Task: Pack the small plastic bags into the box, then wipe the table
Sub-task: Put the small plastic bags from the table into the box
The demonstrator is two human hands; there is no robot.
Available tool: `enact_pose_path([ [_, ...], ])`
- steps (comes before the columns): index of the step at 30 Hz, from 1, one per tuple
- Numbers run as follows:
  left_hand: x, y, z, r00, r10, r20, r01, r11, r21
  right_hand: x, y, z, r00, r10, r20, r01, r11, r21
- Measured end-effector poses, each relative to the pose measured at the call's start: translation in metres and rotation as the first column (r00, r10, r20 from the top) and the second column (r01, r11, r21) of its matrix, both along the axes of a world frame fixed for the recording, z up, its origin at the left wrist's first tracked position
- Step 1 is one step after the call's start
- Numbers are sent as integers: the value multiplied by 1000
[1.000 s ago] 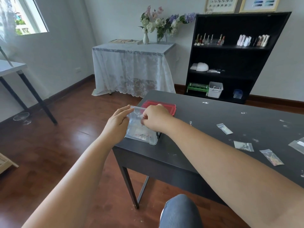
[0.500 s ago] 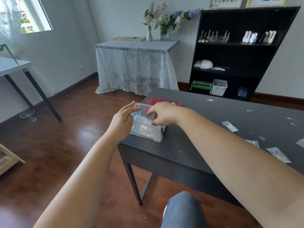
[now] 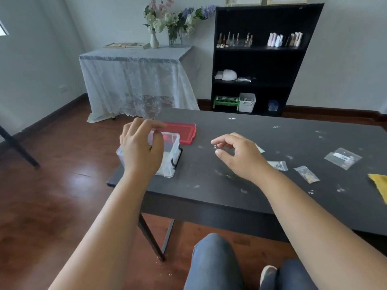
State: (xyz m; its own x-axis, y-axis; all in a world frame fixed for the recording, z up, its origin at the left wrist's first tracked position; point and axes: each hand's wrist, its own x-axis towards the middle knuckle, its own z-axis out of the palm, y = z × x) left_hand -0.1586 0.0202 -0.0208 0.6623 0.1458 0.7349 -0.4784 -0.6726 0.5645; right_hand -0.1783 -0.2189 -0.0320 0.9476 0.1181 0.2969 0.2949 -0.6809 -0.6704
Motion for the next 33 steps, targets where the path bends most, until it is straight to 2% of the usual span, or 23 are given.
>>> enact_pose_path([
  [4,-11,-67,0,963,-266,-41,269,957,113,-16,-55,-1,990,-141,-28,140,990,-31],
  [8,-21,-120,-16,845,-422,-327,513,814,274,-23,-124,1,931,-350,-105,345,937,-60],
  [11,-27,-151,-26,727,-438,-528,662,651,372,-28,-180,-2,829,-527,-185,512,850,-124],
  [13,-29,-167,-29,685,-410,-603,711,555,431,-32,-213,-6,764,-606,-223,597,794,-114],
  [16,-27,-183,-28,631,-359,-688,763,446,467,-33,-250,-11,712,-660,-238,638,750,-171],
  [18,-25,-189,-26,607,-338,-719,785,400,474,-30,-266,-9,715,-640,-282,595,768,-235],
  [22,-20,-198,-23,526,-328,-785,838,360,411,-22,-283,5,795,-481,-370,338,858,-387],
  [26,-16,-203,-19,419,-296,-859,867,410,282,-10,-292,14,755,-496,-429,190,792,-580],
  [30,-16,-206,-17,421,-287,-861,850,457,263,3,-290,18,795,-441,-417,3,691,-723],
  [33,-18,-204,-17,421,-297,-857,832,502,235,6,-288,24,806,-418,-419,-11,698,-716],
])
